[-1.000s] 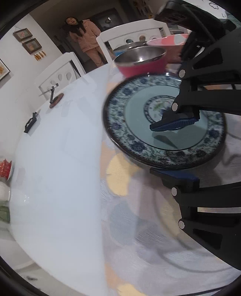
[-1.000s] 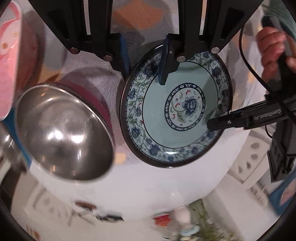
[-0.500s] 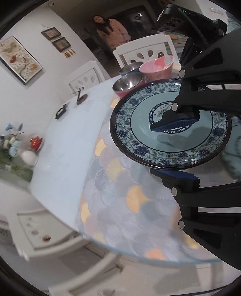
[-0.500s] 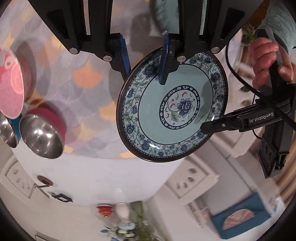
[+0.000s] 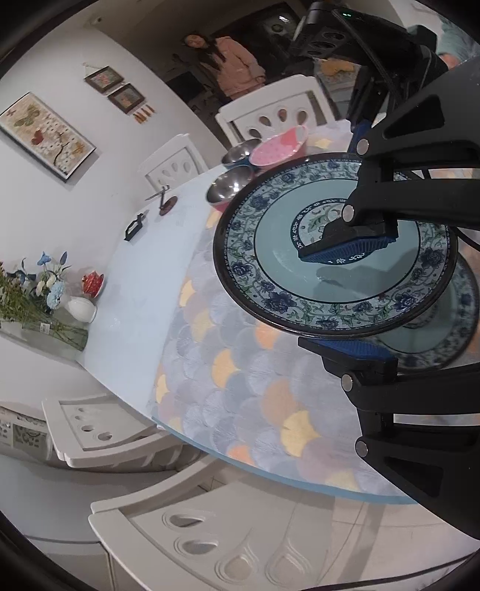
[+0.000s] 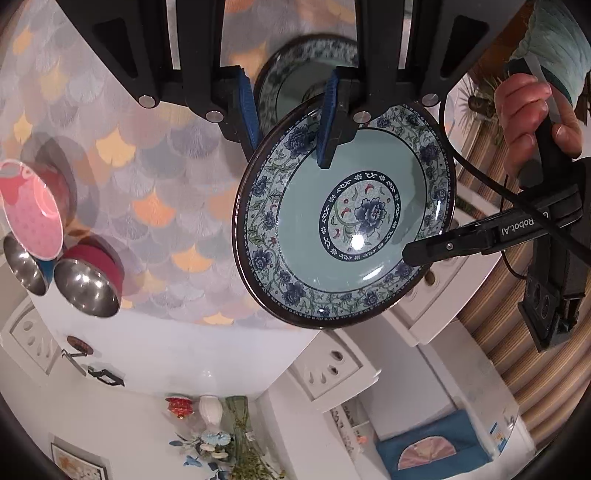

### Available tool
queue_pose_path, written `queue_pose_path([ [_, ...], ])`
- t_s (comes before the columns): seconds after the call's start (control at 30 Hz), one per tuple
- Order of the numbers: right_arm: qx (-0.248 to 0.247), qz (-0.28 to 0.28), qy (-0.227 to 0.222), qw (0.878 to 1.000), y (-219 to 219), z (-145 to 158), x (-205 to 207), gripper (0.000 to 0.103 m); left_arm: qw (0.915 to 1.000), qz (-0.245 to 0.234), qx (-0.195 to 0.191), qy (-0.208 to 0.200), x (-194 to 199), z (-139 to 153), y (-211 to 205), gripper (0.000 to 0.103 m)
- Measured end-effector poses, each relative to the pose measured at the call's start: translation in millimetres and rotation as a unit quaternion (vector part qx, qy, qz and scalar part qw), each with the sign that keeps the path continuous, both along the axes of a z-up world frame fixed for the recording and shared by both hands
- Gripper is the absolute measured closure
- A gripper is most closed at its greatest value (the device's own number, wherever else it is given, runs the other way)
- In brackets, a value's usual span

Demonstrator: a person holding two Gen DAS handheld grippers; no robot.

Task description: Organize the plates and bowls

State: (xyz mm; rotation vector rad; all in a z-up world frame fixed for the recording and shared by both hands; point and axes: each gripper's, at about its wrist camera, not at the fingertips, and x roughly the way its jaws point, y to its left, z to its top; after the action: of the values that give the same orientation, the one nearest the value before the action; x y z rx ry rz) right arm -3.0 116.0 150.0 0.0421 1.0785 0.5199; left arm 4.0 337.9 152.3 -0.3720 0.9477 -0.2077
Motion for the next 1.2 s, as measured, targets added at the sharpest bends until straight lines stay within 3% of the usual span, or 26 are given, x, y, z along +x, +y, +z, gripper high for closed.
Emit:
queue_pose_path([
  [0.23,-0.018,0.016,0.046,0.999,-0.5,-34.2,-26.9,0.073,0.9972,-0.009,0.07,0.025,-36.5,-28.3,-17.7,0.068],
  [0.53,-0.04,0.032,0.089,0.995,4.6,-71.3,-51.6,0.073,0.9948,-0.007,0.059,0.082,-65.5,-75.0,-10.9,0.068],
  [0.77,-0.048,0.029,0.111,0.992,6.4,-90.5,-53.5,0.073,0.9933,-0.009,0.062,0.098,-69.5,-91.1,-11.9,0.068],
  [1.2,-0.039,-0.007,0.147,0.988,4.4,-113.5,-37.3,0.071,0.9852,-0.043,0.131,0.102,-51.1,-105.2,-30.9,0.066],
])
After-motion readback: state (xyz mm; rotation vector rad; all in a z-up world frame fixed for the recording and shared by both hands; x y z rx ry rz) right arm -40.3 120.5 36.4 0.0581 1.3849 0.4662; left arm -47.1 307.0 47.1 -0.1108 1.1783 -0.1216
